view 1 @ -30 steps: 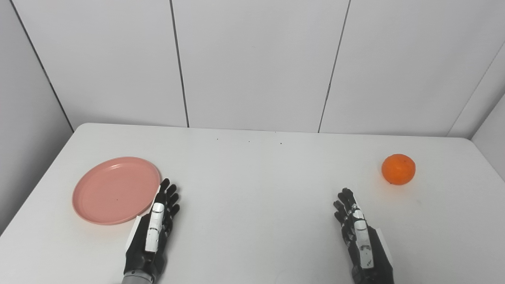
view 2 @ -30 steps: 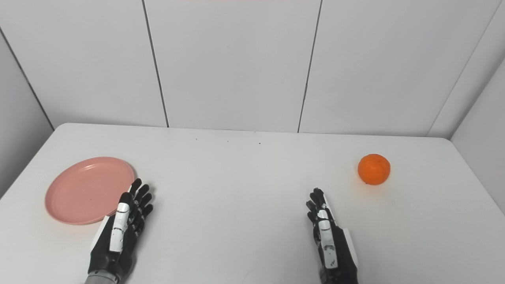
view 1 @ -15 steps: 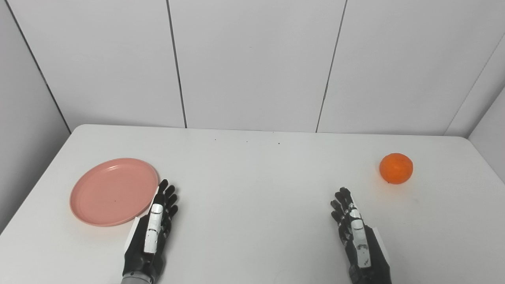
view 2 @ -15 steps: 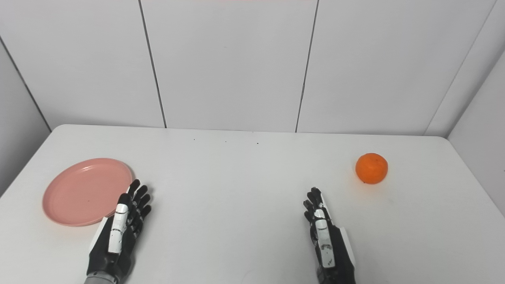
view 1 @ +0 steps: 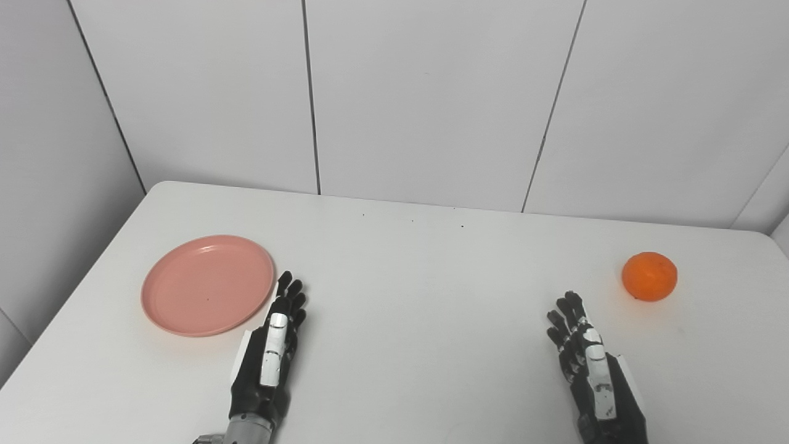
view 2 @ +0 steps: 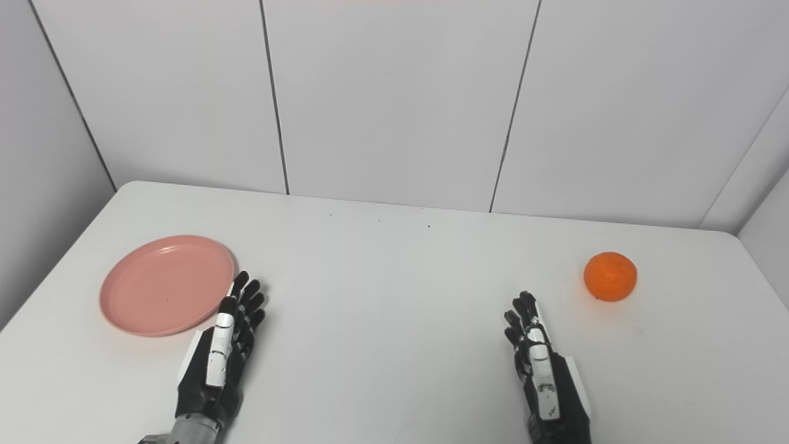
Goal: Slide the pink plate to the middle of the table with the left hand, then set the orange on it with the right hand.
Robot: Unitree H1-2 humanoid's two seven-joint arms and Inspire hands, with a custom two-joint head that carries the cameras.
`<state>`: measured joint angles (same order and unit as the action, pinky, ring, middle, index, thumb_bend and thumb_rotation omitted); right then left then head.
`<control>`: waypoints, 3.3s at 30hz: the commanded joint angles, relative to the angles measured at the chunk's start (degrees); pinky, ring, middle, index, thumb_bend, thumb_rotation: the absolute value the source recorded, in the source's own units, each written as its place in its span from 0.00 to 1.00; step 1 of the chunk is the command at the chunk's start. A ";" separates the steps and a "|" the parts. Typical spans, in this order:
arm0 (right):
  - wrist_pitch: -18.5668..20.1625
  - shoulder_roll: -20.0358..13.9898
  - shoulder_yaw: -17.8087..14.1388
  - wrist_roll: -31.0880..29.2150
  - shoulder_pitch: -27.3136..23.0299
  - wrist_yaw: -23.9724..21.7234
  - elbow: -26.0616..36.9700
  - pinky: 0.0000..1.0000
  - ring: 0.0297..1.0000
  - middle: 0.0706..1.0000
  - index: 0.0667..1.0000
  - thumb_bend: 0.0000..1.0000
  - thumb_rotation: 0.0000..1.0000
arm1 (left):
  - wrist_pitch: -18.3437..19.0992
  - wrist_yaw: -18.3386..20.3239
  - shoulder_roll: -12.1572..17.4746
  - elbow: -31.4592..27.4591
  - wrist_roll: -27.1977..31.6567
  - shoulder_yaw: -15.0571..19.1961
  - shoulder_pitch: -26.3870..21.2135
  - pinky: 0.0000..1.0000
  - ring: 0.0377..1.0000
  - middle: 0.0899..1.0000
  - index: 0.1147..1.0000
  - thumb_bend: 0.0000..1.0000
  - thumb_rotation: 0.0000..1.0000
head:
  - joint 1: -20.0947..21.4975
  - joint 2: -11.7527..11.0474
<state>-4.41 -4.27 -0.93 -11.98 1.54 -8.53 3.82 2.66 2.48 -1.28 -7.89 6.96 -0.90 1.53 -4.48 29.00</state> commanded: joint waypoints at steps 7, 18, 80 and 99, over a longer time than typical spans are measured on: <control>-4.00 -1.64 -0.95 -1.37 1.00 -2.28 -4.25 1.00 0.99 1.00 1.00 0.76 1.00 | -2.91 -0.81 -1.95 2.23 -2.04 -0.92 -1.13 1.00 1.00 1.00 1.00 0.68 1.00 | -1.66 -1.83; -6.22 -2.80 -1.91 -2.66 0.50 -3.96 -7.91 1.00 0.99 1.00 1.00 0.75 1.00 | -4.89 -2.00 -3.29 5.02 -4.26 -1.75 -1.39 1.00 1.00 1.00 1.00 0.70 1.00 | -5.46 -5.09; -6.86 0.39 -1.15 -1.55 1.34 -3.80 -9.65 1.00 0.97 1.00 1.00 0.67 1.00 | 2.68 7.58 17.86 -1.39 15.04 12.31 -25.66 0.83 0.85 0.84 0.80 0.80 0.60 | -1.19 -8.42; -7.72 1.62 -0.95 -0.40 1.70 -2.48 -8.90 0.95 0.94 0.96 0.97 0.68 1.00 | -4.91 11.25 28.21 16.13 14.59 19.25 -29.62 0.88 0.91 0.95 0.91 0.84 0.61 | -0.11 -7.55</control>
<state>-10.08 -5.49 -3.07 -12.33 -0.98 -11.22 -1.08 0.62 13.50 24.68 8.92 21.99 17.47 -25.41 -4.57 21.44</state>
